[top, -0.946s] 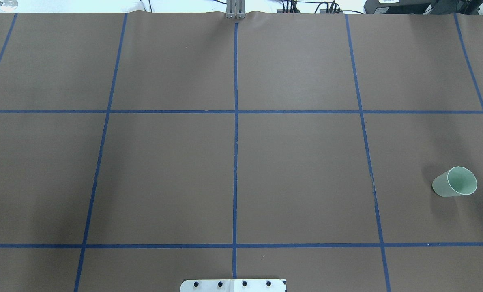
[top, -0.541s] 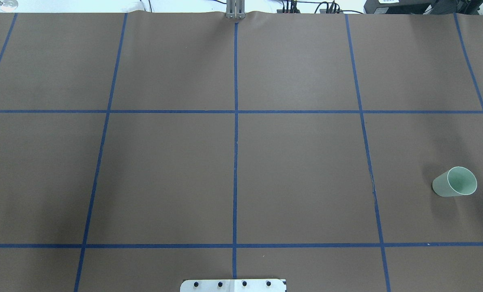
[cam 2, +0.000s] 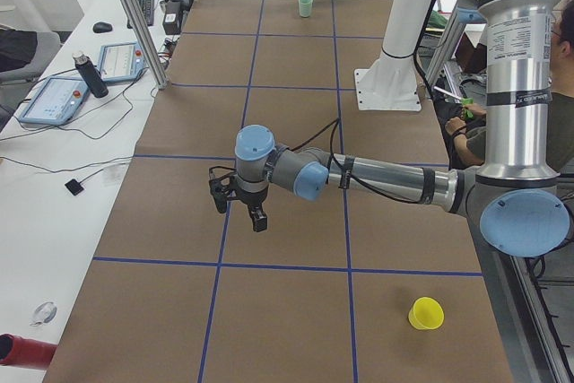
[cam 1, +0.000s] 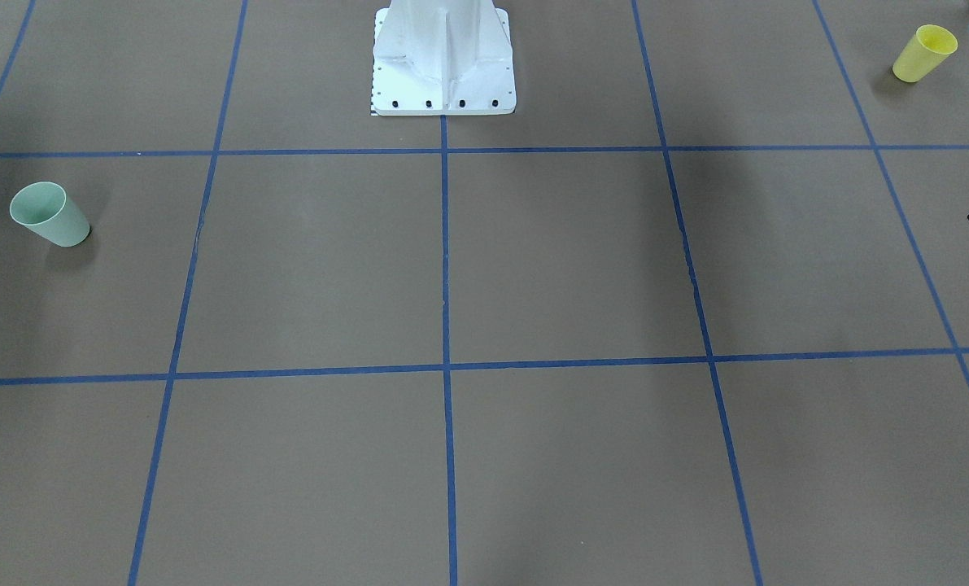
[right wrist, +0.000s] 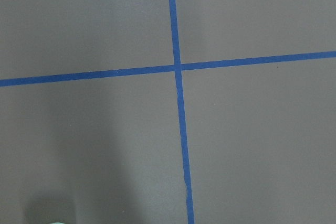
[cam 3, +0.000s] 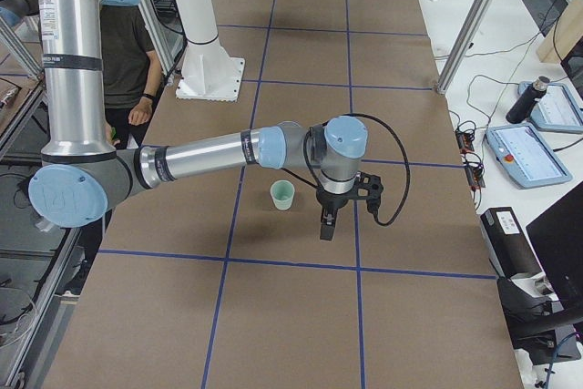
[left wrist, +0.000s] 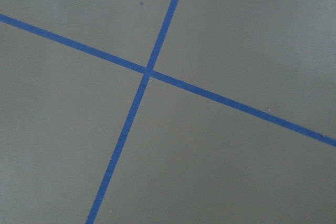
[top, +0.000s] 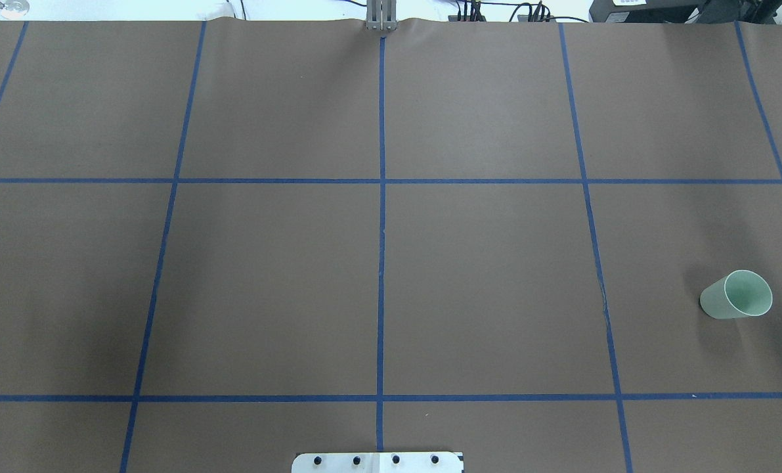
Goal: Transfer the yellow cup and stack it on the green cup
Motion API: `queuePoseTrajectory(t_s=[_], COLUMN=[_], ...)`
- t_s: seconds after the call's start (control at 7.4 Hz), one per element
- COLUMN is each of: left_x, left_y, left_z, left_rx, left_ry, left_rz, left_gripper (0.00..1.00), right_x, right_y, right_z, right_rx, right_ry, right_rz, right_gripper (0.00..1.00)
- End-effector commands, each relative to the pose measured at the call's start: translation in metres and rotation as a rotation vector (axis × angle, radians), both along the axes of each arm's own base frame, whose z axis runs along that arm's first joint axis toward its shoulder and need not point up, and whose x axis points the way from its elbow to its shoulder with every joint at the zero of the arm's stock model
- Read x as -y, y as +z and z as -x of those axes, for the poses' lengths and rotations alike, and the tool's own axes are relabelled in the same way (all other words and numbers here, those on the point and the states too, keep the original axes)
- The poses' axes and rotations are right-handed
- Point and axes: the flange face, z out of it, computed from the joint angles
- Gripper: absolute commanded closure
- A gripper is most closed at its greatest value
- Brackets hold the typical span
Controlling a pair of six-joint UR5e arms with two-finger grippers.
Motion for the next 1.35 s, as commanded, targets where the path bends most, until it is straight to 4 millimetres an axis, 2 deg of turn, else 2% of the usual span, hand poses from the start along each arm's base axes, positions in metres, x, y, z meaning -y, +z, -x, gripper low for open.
queuePoseTrajectory(t_s=[0.0,0.14,0.54,0.68,0.81,1.08,1.22], left_x=[0.008,0.008,-0.005,-0.014,-0.027,-0.054,-0.077], left_y=[0.003,0.010,0.039,0.048,0.054,0.061,0.076], left_z=[-0.033,-0.049,-0.057,-0.070,-0.099,-0.122,-0.119], left_rx=[0.130,0.188,0.422,0.491,0.533,0.640,0.699], left_ry=[-0.198,-0.260,-0.394,-0.453,-0.526,-0.668,-0.753], left_rz=[0.084,0.113,0.297,0.373,0.468,0.619,0.674], left_gripper=[0.00,0.01,0.01,0.01,0.01,0.01,0.01], right_x=[0.000,0.002,0.008,0.009,0.010,0.014,0.015], right_y=[-0.001,-0.003,-0.005,-0.007,-0.008,-0.015,-0.019], right_z=[0.000,0.001,0.011,0.016,0.019,0.028,0.030], right_rx=[-0.001,0.001,0.000,0.002,0.004,0.006,0.007], right_ry=[0.001,0.001,-0.018,-0.027,-0.032,-0.053,-0.056], right_rz=[-0.002,-0.024,-0.080,-0.096,-0.097,-0.114,-0.123], right_gripper=[0.01,0.01,0.01,0.01,0.01,0.01,0.01])
